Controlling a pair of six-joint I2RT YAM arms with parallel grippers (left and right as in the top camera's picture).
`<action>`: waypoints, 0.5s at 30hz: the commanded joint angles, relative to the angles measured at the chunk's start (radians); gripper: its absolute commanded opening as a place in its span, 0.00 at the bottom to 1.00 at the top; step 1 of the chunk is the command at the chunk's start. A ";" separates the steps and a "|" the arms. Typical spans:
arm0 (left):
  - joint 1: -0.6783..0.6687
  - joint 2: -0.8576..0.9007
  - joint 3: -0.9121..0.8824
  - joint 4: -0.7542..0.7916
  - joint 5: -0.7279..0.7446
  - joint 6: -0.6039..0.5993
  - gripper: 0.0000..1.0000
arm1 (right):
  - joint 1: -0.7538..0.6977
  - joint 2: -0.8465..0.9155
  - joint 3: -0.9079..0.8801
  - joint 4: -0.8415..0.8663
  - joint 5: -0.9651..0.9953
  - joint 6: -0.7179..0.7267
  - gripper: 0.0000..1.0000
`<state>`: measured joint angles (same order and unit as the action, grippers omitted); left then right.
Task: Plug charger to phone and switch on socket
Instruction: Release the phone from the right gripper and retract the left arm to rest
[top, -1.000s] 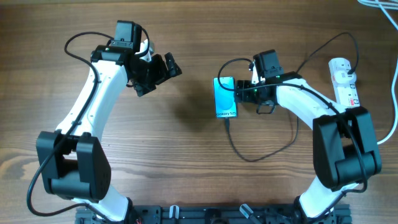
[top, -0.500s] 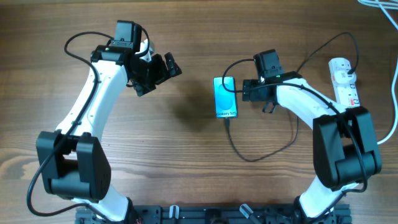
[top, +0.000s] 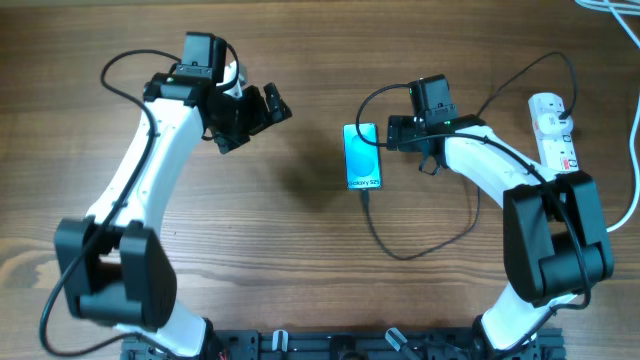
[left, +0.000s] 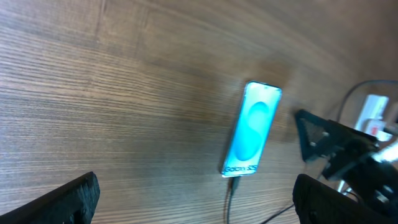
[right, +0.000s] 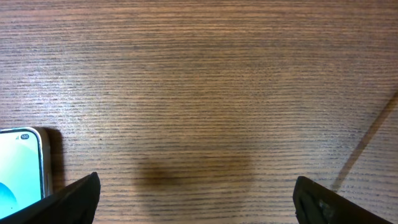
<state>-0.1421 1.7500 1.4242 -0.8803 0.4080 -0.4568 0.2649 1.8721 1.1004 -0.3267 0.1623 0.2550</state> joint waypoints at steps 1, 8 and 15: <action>-0.002 -0.153 -0.001 -0.002 -0.071 0.053 1.00 | -0.003 0.002 0.012 0.005 0.021 -0.017 1.00; 0.001 -0.335 -0.001 -0.111 -0.200 0.061 1.00 | -0.003 0.002 0.012 0.005 0.021 -0.017 1.00; 0.012 -0.398 -0.118 -0.031 -0.406 0.087 1.00 | -0.003 0.002 0.012 0.005 0.021 -0.017 1.00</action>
<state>-0.1417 1.3708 1.4109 -0.9718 0.1226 -0.3965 0.2649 1.8721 1.1004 -0.3267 0.1623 0.2550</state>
